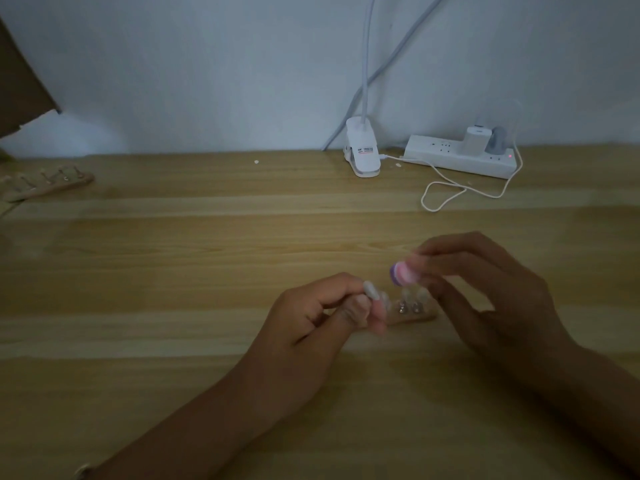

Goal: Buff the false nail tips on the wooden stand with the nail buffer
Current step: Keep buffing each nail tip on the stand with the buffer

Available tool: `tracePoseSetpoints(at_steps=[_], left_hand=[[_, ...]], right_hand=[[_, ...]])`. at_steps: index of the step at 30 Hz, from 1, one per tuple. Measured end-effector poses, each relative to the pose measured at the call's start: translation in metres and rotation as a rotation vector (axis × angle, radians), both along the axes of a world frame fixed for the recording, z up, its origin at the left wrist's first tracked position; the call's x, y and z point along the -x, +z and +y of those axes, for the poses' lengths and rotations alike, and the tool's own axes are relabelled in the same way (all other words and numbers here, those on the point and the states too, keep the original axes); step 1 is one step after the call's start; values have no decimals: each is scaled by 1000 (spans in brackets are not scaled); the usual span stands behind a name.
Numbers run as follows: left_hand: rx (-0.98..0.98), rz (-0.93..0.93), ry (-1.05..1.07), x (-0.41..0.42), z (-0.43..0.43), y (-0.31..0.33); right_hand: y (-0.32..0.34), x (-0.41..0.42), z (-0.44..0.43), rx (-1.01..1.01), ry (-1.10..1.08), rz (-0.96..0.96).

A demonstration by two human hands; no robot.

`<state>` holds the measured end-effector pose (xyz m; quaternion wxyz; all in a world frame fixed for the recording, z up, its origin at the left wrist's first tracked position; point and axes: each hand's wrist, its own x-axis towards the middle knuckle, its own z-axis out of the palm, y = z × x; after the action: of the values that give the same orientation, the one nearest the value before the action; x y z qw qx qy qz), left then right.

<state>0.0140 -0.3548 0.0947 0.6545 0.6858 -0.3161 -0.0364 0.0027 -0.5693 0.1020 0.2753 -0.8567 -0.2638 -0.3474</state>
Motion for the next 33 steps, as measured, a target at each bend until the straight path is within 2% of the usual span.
tracePoseSetpoints(at_steps=[3, 6, 9, 14, 18, 22, 26, 30, 33], left_hand=[[40, 49, -74, 1, -1, 1], [-11, 54, -125, 2, -1, 3], [-13, 116, -120, 0, 2, 3], [-2, 224, -162, 2, 3, 7], [-15, 294, -201, 4, 4, 10], [-11, 291, -200, 4, 4, 13], [-42, 302, -185, 5, 5, 12], [-35, 313, -199, 6, 3, 11], [-55, 314, -236, 5, 6, 11]], right_hand=[[1, 5, 9, -89, 47, -24], [-3, 13, 22, 2, 159, -93], [-1, 10, 18, 75, 138, -109], [-7, 13, 20, 30, 199, -82], [-1, 8, 15, 79, 93, -120], [-8, 15, 20, 43, 208, -74], [-5, 8, 13, 61, 146, -88], [-13, 14, 19, 35, 205, -95], [-11, 4, 9, 106, 70, -92]])
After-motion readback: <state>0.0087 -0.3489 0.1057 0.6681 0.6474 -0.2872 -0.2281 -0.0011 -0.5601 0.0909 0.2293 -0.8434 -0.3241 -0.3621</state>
